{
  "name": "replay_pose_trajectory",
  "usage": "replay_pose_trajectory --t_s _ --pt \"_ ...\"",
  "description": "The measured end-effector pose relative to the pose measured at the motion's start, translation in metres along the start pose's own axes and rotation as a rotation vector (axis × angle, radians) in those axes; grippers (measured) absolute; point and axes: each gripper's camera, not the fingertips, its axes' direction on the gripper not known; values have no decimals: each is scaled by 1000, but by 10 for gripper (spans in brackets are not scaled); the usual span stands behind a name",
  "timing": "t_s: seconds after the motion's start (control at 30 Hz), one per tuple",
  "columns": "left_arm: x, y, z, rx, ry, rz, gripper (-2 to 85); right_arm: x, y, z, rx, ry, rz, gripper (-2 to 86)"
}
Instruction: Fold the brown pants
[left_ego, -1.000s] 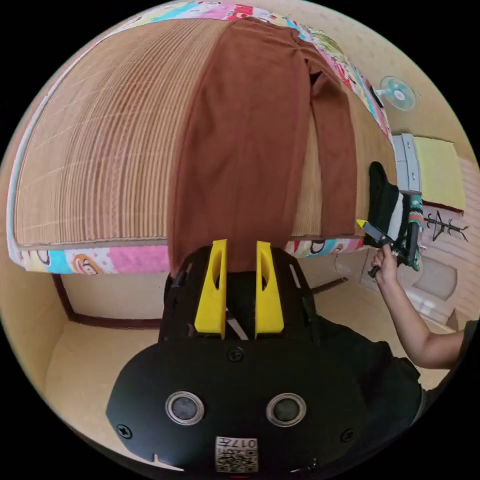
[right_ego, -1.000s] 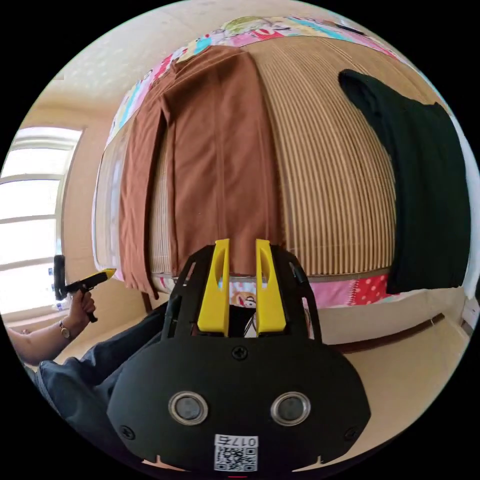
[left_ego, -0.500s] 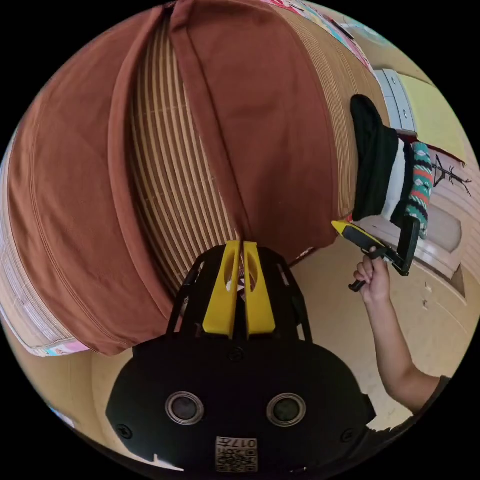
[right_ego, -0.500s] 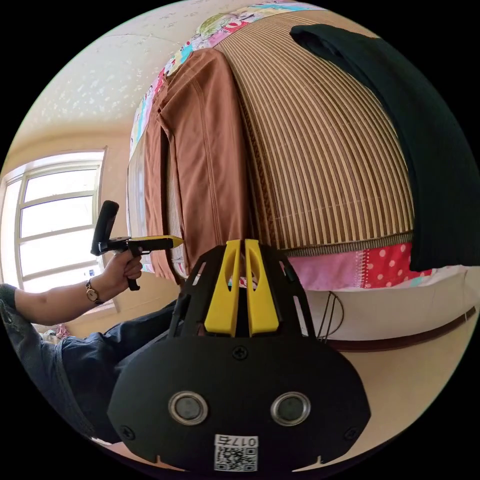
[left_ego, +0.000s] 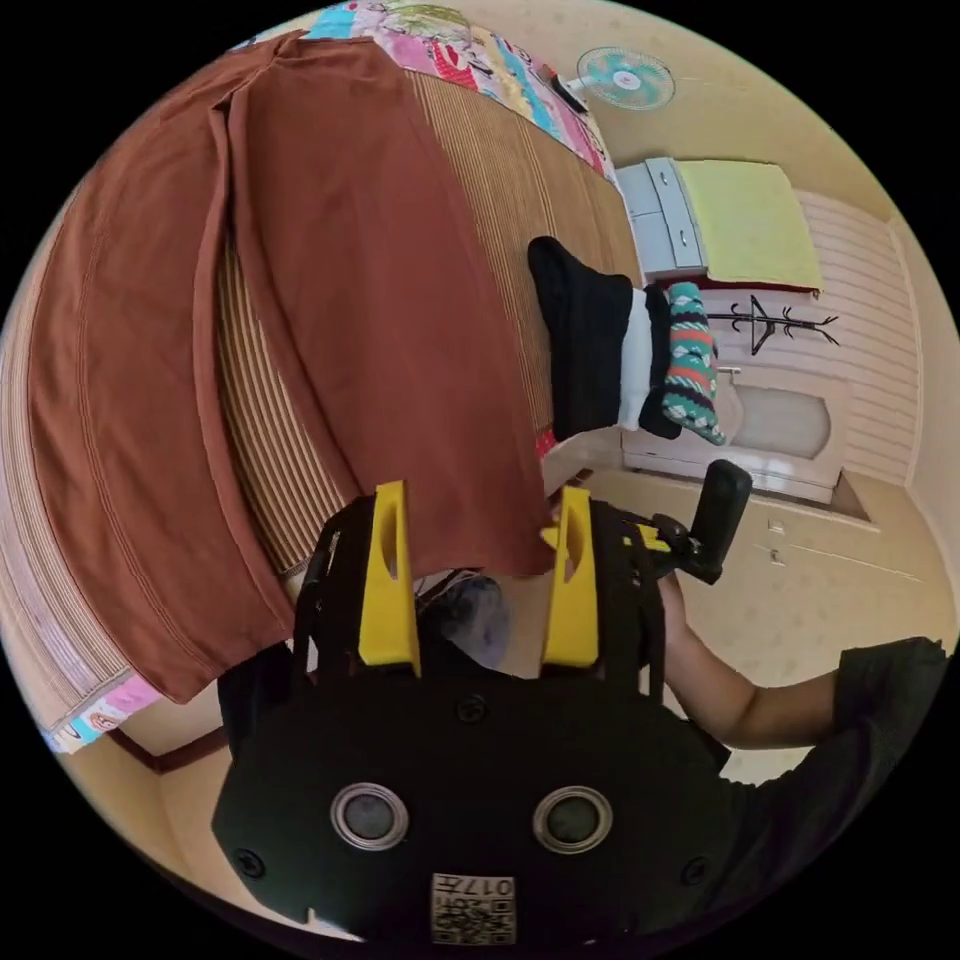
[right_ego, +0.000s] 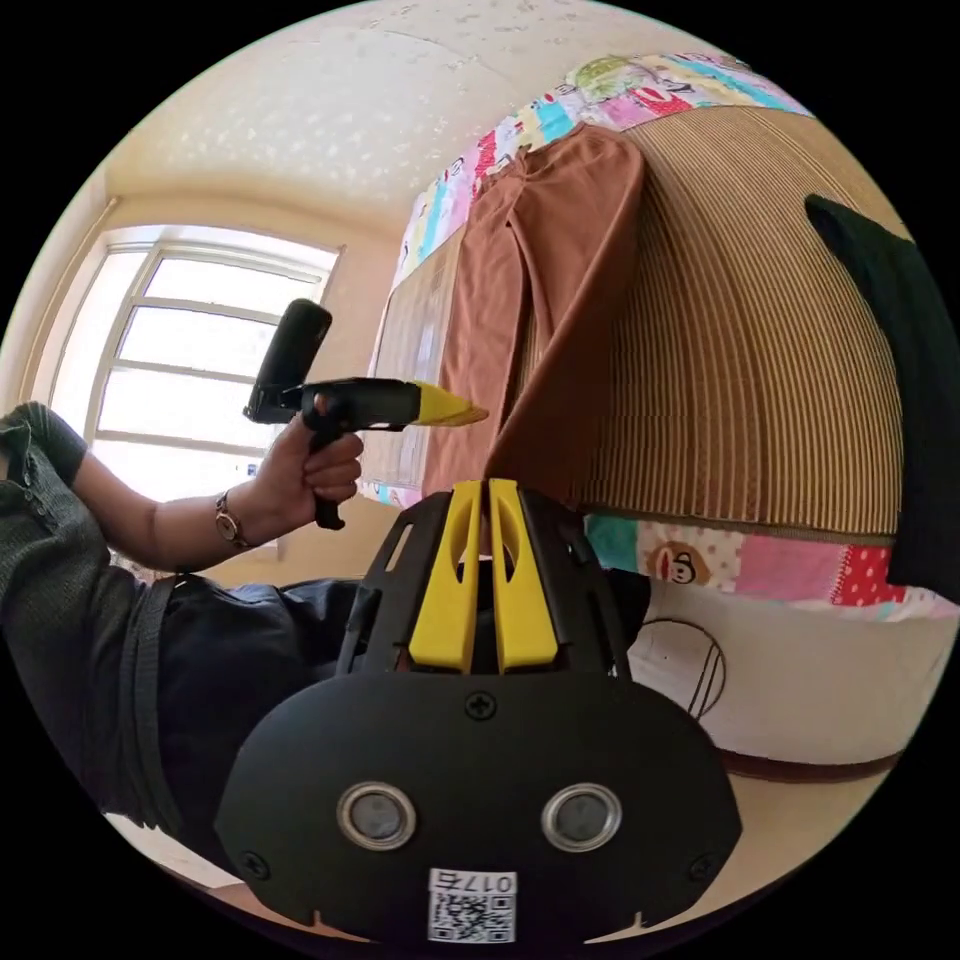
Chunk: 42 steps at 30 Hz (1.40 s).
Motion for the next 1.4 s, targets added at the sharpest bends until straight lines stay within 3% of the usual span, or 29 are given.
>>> replay_pose_trajectory --t_s 0.1,0.13,0.2,0.3,0.4,0.47,0.57,0.73,0.83,0.9,0.97,1.07,1.17,1.27,1.4 --pt "-1 -9 3 -56 -160 -12 155 -13 -27 33 -68 -106 -98 23" --pt "-8 -5 4 -38 -189 -26 62 -10 -38 45 -119 -147 -136 25" --pt "-22 3 6 10 -138 -49 7 4 -58 58 -259 -161 -257 28" --pt "-39 12 8 49 -63 -80 -5 74 -105 52 -349 69 -260 36" --pt "-42 17 9 98 -48 -69 -8 164 -202 17 -227 61 -113 67" --pt "-41 23 16 142 -62 -45 -8 223 -293 -3 -53 -27 -21 136" --pt "-44 35 32 192 -50 -57 -8 278 -403 10 55 16 79 167" --pt "-54 44 51 266 -7 -109 -8 305 -526 51 225 16 144 194" --pt "-62 43 55 289 36 -152 -8 295 -571 76 286 73 147 190" --pt "-64 41 56 299 61 -161 -8 282 -597 98 206 181 121 170" --pt "-64 42 54 311 95 -165 -8 242 -616 120 145 559 117 81" --pt "-72 56 35 375 293 -177 -9 143 -624 155 212 794 -163 36" --pt "-76 88 0 427 364 -156 -9 59 -636 199 240 650 -332 30" --pt "-98 132 -39 507 343 -290 -9 6 -657 263 197 492 -462 28" --pt "-142 173 -73 529 137 -469 -8 7 -675 332 148 301 -360 27"
